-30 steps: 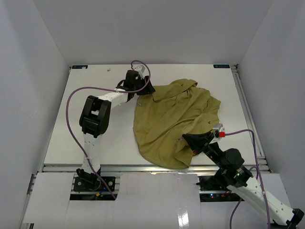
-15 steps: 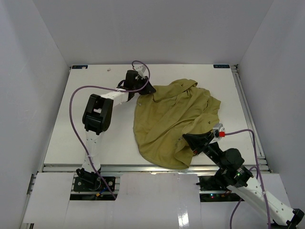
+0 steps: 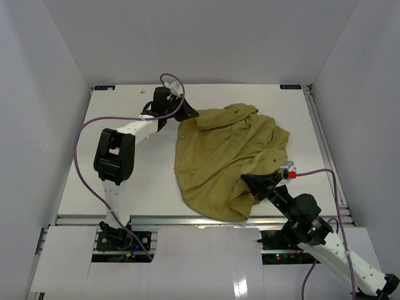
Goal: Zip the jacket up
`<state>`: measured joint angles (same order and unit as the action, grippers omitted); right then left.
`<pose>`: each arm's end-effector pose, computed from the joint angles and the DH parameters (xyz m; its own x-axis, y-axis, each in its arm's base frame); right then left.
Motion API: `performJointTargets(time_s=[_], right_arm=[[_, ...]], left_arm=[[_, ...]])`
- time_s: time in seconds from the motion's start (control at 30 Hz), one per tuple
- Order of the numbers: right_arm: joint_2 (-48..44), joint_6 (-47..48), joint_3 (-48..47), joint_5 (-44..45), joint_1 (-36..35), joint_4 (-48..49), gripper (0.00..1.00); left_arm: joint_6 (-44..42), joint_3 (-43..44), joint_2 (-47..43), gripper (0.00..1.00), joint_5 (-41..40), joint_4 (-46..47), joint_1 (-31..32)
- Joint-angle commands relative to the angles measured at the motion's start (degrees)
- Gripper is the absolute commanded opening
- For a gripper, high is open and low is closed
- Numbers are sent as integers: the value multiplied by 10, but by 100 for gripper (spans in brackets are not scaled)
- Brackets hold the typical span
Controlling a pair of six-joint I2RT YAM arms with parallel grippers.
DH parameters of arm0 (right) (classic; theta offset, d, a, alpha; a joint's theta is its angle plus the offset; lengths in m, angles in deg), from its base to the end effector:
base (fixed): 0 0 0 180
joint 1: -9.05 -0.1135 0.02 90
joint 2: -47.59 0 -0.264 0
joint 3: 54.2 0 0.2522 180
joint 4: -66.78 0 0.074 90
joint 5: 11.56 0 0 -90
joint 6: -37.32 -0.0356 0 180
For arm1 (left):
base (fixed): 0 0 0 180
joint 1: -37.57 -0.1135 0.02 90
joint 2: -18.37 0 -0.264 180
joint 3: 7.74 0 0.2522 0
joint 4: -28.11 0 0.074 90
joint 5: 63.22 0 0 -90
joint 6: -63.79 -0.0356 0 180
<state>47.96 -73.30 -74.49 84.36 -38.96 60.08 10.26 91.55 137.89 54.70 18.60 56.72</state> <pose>0.0694 0.0716 0.2262 -0.0935 0.4197 -0.9028 -0.6829 0.6328 0.3649 0.4464 -0.1726 0.2037 -0.7774 -0.2860 -0.5602 0.2634 0.6607 -0.7029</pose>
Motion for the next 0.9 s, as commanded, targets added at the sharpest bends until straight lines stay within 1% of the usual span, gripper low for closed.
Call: performJointTargets(time_s=[0.0, 0.1, 0.2, 0.27, 0.33, 0.4, 0.5, 0.6, 0.7, 0.8, 0.87], right_arm=[[-53, -12, -31, 33, 0, 6, 8], [-37, -32, -24, 66, 0, 6, 8], [7, -62, -12, 126, 0, 8, 8], [36, -78, 10, 138, 1, 40, 8], [63, -88, 35, 134, 2, 93, 8], [116, -91, 46, 143, 2, 136, 8], [194, -79, 43, 156, 2, 174, 8], [260, -66, 34, 161, 5, 222, 8], [312, -37, 19, 151, 12, 249, 8], [362, -14, -11, 141, 25, 252, 8], [385, -1, -26, 115, 48, 256, 8]], left_arm=[[27, -71, -127, 0, -1, 4, -3], [40, -147, -184, 0, -15, 21, -2], [55, -232, -250, 0, -20, 29, -3], [75, -277, -281, 0, -28, 45, -2], [82, -341, -328, 0, -47, 59, 1], [87, -387, -365, 0, -69, 63, 5], [96, -464, -431, 0, -107, 62, 14], [118, -533, -487, 0, -162, 76, 44], [134, -594, -532, 0, -211, 83, 76], [149, -643, -546, 0, -228, 94, 105], [183, -681, -561, 0, -232, 134, 135]])
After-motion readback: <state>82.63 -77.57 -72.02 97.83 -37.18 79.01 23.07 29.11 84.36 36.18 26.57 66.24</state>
